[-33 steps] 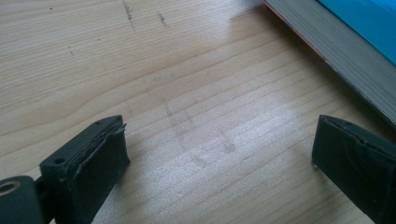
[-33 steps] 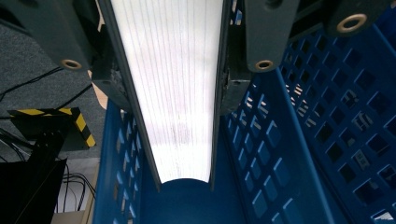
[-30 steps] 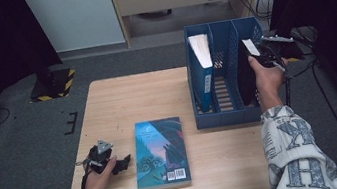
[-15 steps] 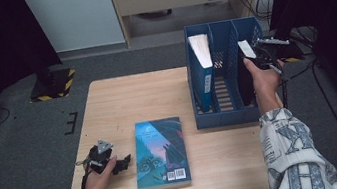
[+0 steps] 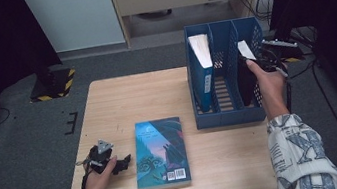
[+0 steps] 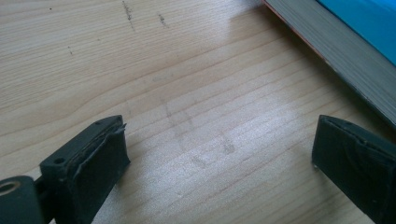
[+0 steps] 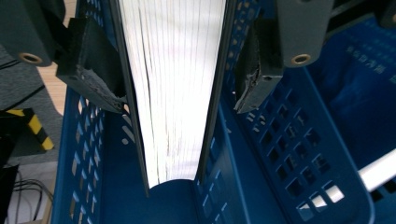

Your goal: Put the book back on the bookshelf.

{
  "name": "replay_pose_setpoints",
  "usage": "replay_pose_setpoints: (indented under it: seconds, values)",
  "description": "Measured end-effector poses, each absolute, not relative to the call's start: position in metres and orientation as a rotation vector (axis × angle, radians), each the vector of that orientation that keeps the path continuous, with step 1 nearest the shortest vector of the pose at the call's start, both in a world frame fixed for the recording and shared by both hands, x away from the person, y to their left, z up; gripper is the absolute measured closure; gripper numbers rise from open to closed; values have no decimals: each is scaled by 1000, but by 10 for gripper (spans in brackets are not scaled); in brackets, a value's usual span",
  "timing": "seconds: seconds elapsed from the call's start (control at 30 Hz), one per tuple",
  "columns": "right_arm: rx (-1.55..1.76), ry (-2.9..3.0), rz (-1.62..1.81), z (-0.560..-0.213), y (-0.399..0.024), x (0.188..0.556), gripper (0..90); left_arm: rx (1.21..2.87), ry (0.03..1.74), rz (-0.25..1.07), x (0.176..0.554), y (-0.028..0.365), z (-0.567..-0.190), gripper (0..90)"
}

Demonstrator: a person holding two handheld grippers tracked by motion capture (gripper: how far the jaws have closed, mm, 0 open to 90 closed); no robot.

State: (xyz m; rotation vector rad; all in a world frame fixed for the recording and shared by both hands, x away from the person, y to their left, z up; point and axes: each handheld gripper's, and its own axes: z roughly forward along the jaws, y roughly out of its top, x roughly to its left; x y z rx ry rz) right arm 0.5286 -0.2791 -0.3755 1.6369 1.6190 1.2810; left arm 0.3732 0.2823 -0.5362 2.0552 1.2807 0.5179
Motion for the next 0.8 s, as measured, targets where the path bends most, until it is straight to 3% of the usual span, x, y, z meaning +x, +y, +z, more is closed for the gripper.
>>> replay_pose_setpoints:
  seconds: [0.17,0.57,0.8]
  values:
    - [1633,1640,1309,-377,-283,525,305,2056,1281,518,373,282,-536,28]
    - [1557,1664,1298,-373,-280,499,82,2055,1283,520,373,282,-536,27]
    - [1540,1690,1270,-384,-285,471,50,2060,1283,524,373,281,-536,28]
